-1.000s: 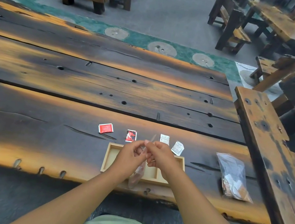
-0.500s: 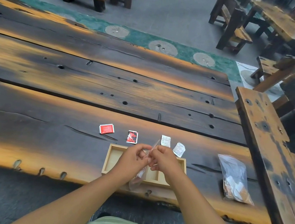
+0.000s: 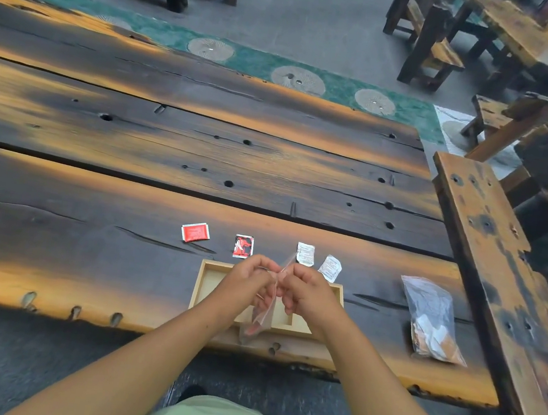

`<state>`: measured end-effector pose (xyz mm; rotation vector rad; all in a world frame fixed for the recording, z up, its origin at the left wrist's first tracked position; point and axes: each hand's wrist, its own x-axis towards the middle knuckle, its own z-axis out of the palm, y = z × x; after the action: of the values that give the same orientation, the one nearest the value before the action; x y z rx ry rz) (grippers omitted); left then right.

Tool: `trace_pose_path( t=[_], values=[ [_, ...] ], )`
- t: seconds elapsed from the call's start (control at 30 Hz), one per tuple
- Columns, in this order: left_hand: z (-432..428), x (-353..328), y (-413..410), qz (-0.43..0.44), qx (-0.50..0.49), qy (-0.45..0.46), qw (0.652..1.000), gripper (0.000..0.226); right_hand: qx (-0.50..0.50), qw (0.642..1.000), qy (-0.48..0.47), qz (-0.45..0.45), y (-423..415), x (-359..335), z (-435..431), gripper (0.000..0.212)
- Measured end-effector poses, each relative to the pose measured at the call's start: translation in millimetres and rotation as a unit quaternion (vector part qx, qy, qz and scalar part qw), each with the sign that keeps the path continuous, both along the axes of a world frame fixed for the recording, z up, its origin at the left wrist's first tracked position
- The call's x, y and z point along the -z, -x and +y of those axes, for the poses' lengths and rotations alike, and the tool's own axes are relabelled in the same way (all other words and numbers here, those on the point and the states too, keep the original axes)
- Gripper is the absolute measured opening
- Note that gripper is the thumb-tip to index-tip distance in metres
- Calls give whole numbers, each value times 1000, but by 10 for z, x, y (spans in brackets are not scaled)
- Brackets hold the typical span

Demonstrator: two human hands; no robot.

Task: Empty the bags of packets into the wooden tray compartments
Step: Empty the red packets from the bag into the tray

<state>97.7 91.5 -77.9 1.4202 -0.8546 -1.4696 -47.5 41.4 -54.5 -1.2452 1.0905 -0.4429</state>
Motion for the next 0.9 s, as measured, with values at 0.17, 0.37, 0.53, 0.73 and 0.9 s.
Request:
trace_pose_path(
  t=[0.17,0.37,0.53,0.73,0.9],
  values=[
    [-6,-3,-62,36,53,12,998,39,-17,996,-67,-64,73,22,3,22],
    [19,-3,-59,66,63,-6,996,37,-28,989,-114,-89,175,30,1,23],
    [51,13,-39,81,72,-11,994,22,-36,988,-120,-89,206,33,6,20],
    [59,-15,-32,31,79,-7,996,14,-36,986,-128,-97,198,62,12,28],
    [53,-108,63,-63,74,14,995,24,-23,986,-124,-107,147,50,34,37]
  ],
)
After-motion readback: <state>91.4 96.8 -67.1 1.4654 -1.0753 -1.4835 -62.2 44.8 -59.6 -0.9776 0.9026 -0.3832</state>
